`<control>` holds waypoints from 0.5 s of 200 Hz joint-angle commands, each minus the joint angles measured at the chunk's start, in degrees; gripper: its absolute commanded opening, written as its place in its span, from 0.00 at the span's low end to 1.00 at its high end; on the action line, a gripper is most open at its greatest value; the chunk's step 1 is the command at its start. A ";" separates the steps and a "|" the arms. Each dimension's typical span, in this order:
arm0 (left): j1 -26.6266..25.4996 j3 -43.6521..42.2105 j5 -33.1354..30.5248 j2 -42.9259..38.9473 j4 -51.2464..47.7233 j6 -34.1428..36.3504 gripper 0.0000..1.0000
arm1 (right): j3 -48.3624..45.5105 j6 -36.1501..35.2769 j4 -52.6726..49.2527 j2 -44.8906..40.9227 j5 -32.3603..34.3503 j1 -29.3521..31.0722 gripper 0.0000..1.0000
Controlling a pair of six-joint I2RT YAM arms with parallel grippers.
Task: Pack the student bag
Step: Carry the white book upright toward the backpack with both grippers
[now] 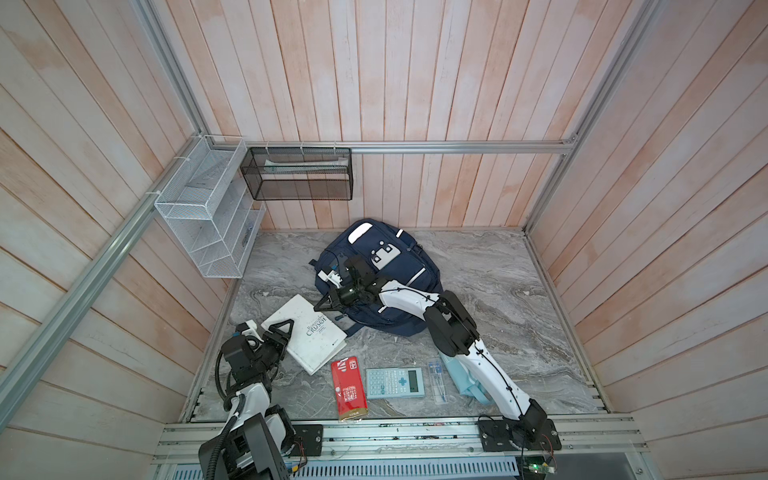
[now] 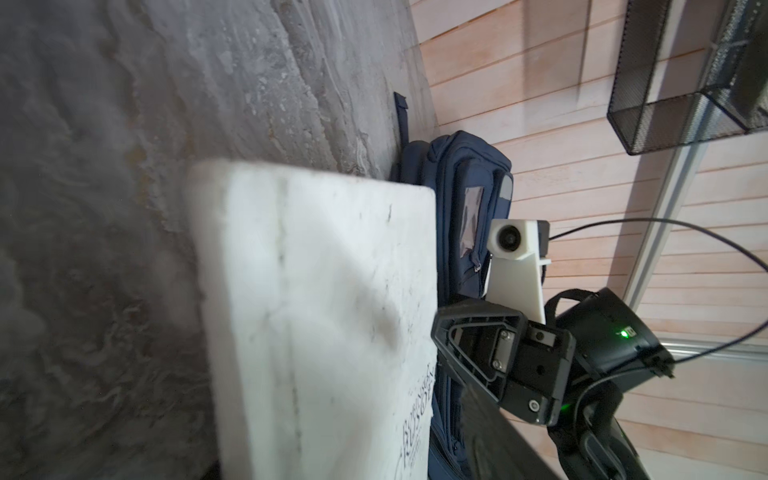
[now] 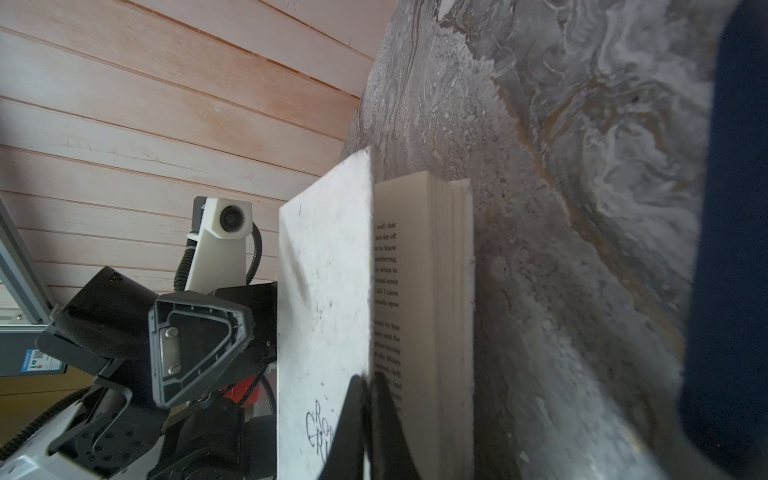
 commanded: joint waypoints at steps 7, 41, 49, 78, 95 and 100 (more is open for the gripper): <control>-0.73 3.67 6.46 -3.14 5.90 -0.14 0.35 | 0.24 1.18 1.39 -1.54 -3.89 1.60 0.00; -0.66 6.92 6.72 -5.15 -0.50 1.94 0.05 | 0.39 -0.56 -1.44 -3.33 -3.08 1.08 0.03; -0.65 7.96 6.88 -5.42 -2.19 2.59 0.00 | 0.27 -1.18 -2.60 -3.90 -2.35 0.78 0.09; -0.70 10.63 8.85 -6.96 -3.34 0.84 0.00 | -4.35 -5.89 -6.54 -8.98 2.89 -1.42 0.51; -0.65 12.06 10.60 -9.06 -1.37 -2.77 0.00 | -11.04 -8.52 -5.57 -14.88 4.73 -3.43 0.69; -0.73 12.53 11.35 -9.62 -0.21 -4.24 0.00 | -13.10 -8.57 -4.30 -16.53 3.93 -4.04 0.79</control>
